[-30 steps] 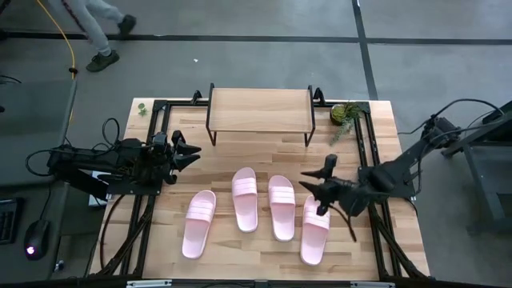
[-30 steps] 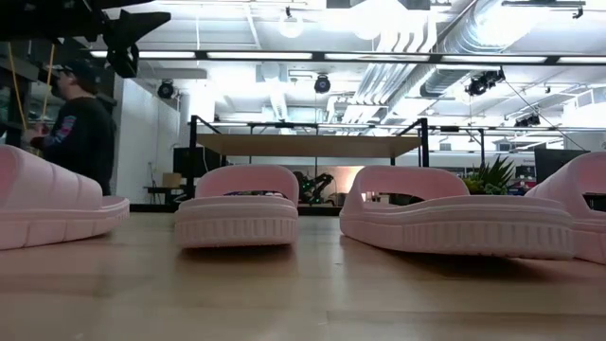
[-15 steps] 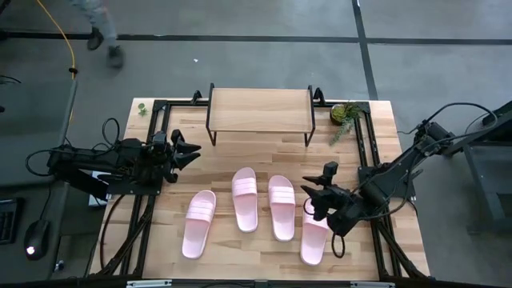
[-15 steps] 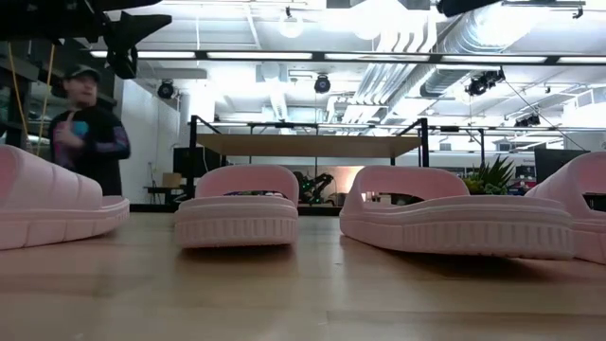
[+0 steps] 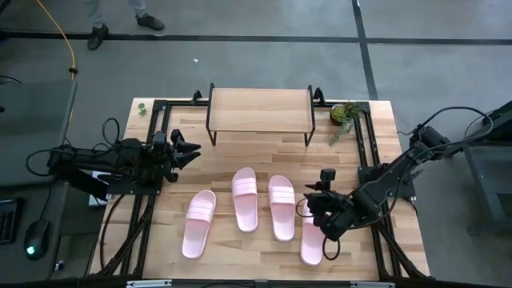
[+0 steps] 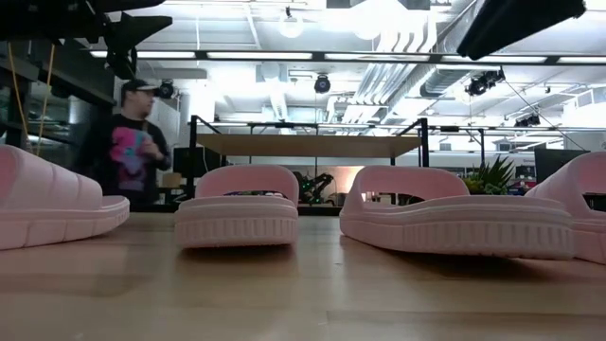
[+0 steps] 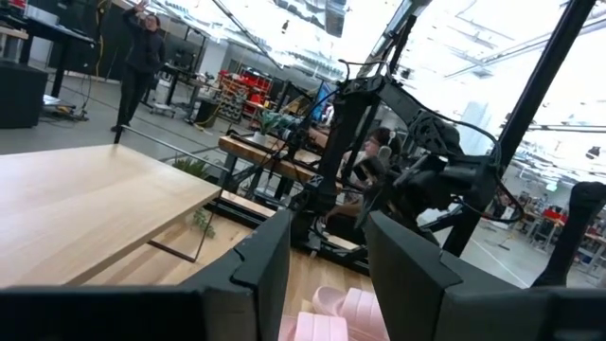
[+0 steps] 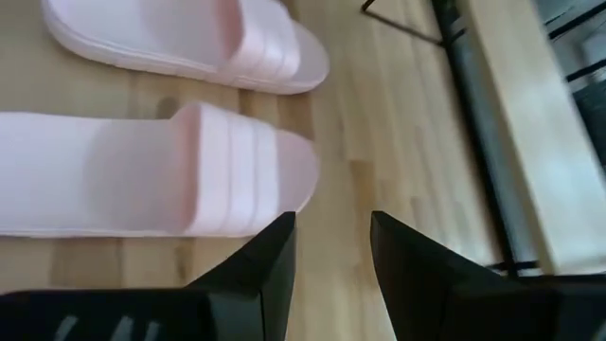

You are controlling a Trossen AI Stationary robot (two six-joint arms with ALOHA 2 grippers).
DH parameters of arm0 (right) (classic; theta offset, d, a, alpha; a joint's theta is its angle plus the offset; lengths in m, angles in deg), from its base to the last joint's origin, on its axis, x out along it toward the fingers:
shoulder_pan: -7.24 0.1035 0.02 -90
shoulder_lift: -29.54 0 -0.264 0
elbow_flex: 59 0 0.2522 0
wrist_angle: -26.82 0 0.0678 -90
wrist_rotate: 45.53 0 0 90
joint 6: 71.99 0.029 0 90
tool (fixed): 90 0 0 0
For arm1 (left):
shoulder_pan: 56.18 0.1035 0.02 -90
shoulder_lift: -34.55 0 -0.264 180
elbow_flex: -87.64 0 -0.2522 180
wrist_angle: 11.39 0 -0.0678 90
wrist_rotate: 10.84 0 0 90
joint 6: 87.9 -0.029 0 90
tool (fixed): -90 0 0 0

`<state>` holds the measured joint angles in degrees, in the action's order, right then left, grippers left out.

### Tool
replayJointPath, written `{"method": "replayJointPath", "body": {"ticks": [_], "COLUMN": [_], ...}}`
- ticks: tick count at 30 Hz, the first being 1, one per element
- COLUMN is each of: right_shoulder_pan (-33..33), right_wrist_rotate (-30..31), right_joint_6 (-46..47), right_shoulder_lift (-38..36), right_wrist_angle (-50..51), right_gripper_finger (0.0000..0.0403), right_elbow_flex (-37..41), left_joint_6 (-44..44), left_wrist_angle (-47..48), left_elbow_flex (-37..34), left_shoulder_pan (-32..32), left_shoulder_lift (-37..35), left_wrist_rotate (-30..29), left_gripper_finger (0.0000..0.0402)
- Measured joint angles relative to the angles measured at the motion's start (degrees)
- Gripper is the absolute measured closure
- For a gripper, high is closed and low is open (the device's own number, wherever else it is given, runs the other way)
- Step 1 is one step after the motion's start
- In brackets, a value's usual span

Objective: Pick and place slides into the shelf
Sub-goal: Put the pink slide on the shelf

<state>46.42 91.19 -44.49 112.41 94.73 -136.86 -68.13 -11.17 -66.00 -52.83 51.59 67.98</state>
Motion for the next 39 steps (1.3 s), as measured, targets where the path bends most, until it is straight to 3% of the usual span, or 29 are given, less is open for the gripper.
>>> {"method": "replayJointPath", "body": {"ticks": [19,31,39], "right_shoulder_pan": [4.98,7.15,7.80], "right_wrist_rotate": [-6.63,-9.63,-15.16], "right_joint_6": [5.98,7.37,8.61], "right_shoulder_lift": [0.42,10.29,14.98], "right_wrist_angle": [-3.39,-8.56,-6.02], "right_gripper_finger": [0.0275,0.0275,0.0275], "right_elbow_flex": [-0.02,-0.28,-6.68], "left_joint_6": [-0.46,-0.44,-0.44], "left_wrist_angle": [0.02,0.09,0.30], "left_elbow_flex": [0.00,0.00,0.00], "left_shoulder_pan": [0.00,0.00,0.00], "left_shoulder_lift": [0.00,0.00,0.02], "left_wrist_rotate": [-0.02,-0.02,-0.02], "left_gripper_finger": [0.0273,0.0273,0.0273]}}
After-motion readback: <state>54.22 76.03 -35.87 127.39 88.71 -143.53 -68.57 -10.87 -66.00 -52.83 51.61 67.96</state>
